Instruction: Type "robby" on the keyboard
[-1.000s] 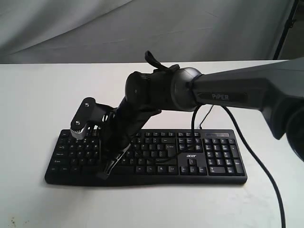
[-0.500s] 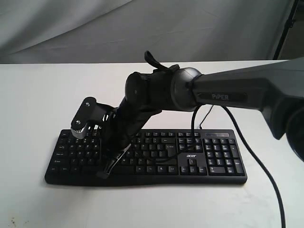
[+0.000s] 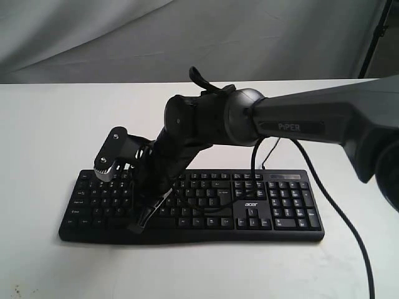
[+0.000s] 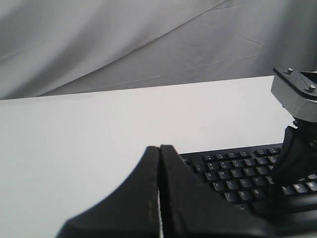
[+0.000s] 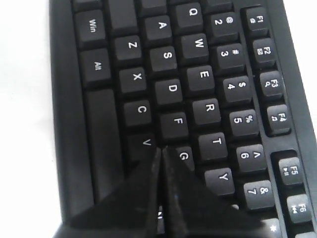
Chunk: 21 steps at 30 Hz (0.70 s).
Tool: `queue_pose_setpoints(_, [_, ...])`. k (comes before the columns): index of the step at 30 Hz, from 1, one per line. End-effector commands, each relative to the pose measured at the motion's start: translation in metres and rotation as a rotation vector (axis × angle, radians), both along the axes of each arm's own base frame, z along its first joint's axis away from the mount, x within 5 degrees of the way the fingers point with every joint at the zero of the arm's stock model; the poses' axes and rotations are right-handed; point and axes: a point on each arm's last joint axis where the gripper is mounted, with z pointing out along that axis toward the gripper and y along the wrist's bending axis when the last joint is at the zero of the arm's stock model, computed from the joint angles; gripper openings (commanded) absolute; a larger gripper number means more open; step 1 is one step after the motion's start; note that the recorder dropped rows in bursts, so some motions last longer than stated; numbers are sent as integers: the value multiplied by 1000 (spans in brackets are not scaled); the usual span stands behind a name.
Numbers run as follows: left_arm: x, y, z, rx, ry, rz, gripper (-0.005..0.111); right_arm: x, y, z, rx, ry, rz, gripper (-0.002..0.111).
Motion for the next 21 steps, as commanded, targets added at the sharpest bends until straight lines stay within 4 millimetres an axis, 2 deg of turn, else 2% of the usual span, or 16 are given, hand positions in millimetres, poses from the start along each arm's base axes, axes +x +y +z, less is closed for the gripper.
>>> queue_pose_setpoints(1, [0, 0, -1, 1, -5, -6, 0, 1, 1, 3, 3, -10, 2, 0])
queue_pose_setpoints(9, [0, 0, -1, 1, -5, -6, 0, 1, 1, 3, 2, -10, 6, 0])
queue_pose_setpoints(13, [0, 0, -1, 1, -5, -6, 0, 1, 1, -9, -13, 7, 5, 0])
queue_pose_setpoints(21, [0, 0, -1, 1, -5, -6, 0, 1, 1, -6, -13, 10, 8, 0])
